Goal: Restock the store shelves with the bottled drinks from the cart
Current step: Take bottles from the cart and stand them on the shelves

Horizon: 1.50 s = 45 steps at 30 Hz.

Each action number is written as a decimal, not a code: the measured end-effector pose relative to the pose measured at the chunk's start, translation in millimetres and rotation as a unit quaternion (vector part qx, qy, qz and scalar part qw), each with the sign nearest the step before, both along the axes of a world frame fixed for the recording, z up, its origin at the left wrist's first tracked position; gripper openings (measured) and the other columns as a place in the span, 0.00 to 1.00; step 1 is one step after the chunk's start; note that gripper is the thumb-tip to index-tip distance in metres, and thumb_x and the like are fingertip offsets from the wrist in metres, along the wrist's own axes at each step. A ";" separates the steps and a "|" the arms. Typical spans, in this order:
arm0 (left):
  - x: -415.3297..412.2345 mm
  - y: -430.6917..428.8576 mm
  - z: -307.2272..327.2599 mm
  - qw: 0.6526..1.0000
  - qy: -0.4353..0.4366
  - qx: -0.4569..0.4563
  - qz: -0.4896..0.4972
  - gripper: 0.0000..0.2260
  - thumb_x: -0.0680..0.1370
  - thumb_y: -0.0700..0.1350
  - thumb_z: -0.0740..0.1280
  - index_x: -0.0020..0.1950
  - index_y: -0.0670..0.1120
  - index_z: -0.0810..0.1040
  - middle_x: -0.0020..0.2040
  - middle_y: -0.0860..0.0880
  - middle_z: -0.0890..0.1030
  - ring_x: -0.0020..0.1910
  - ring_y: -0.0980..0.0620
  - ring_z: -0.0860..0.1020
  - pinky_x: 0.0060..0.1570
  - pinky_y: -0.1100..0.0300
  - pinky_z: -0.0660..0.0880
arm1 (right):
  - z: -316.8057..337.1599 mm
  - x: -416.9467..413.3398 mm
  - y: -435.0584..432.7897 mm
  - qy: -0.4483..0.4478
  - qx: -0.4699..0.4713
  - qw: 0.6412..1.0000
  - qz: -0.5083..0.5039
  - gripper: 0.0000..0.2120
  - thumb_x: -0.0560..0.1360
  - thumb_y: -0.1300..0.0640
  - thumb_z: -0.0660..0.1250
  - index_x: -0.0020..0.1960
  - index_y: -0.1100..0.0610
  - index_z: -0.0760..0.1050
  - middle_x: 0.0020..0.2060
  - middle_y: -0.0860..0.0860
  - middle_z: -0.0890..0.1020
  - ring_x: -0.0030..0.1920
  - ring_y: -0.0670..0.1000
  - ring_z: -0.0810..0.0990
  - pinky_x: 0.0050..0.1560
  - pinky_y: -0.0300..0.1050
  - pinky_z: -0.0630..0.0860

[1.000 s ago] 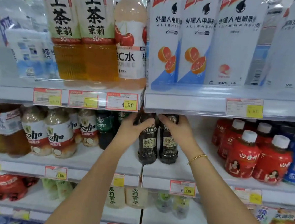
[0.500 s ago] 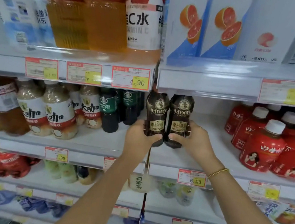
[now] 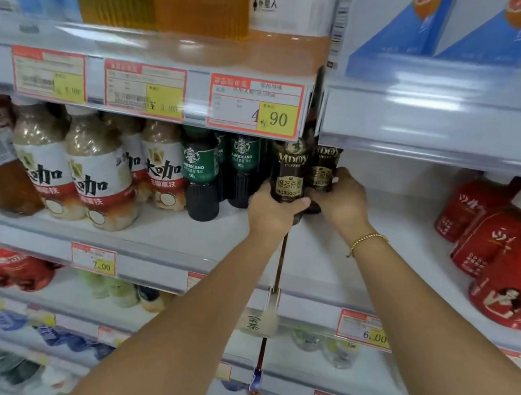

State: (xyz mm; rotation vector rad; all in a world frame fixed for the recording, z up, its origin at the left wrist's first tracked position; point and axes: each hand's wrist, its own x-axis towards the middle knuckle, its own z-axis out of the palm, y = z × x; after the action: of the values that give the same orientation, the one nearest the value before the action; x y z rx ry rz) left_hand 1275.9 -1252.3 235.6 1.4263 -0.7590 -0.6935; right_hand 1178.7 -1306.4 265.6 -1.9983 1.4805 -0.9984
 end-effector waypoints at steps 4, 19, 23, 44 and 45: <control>-5.0 14.8 2.2 0.994 -0.027 0.022 -0.099 0.21 0.66 0.37 0.76 0.57 0.38 0.75 0.47 0.43 0.81 0.39 0.47 0.79 0.33 0.62 0.79 | 1.2 -10.1 1.2 0.051 -0.021 0.998 -0.009 0.16 0.72 0.55 0.67 0.56 0.62 0.71 0.52 0.59 0.81 0.53 0.60 0.79 0.41 0.40 0.66; -14.4 -54.2 11.7 0.991 -0.118 0.047 -0.037 0.26 0.66 0.45 0.77 0.60 0.39 0.74 0.56 0.43 0.81 0.48 0.47 0.80 0.36 0.66 0.77 | 0.5 -44.3 -18.7 -0.007 0.009 0.998 -0.058 0.24 0.68 0.53 0.74 0.59 0.62 0.70 0.56 0.58 0.80 0.55 0.58 0.79 0.46 0.42 0.71; -5.4 -75.5 12.9 0.991 -0.122 0.050 -0.019 0.25 0.68 0.45 0.76 0.61 0.40 0.74 0.56 0.45 0.80 0.49 0.48 0.80 0.31 0.69 0.71 | 0.9 -33.1 -37.1 -0.013 0.017 0.998 -0.057 0.26 0.68 0.53 0.74 0.60 0.62 0.70 0.57 0.58 0.80 0.57 0.58 0.78 0.49 0.43 0.73; -1.1 -125.8 -2.6 0.985 -0.155 0.070 0.016 0.33 0.64 0.56 0.77 0.63 0.41 0.71 0.62 0.43 0.77 0.60 0.45 0.77 0.54 0.57 0.75 | -5.6 -27.3 -87.4 0.016 -0.005 0.997 -0.077 0.24 0.68 0.51 0.74 0.58 0.62 0.72 0.55 0.58 0.80 0.56 0.57 0.78 0.50 0.45 0.74; -2.6 -126.9 -1.6 0.983 -0.162 0.088 0.015 0.34 0.65 0.57 0.76 0.63 0.41 0.70 0.63 0.42 0.76 0.60 0.44 0.76 0.52 0.58 0.74 | -5.3 -27.8 -86.7 0.017 -0.003 0.997 -0.081 0.25 0.68 0.51 0.74 0.59 0.62 0.72 0.56 0.58 0.79 0.56 0.58 0.78 0.51 0.46 0.74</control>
State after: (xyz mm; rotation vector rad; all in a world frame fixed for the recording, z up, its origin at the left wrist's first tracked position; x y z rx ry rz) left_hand 1273.4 -1379.2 234.0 1.7341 -0.9436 -0.5204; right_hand 1150.9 -1393.1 260.2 -1.9317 1.6818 -1.0390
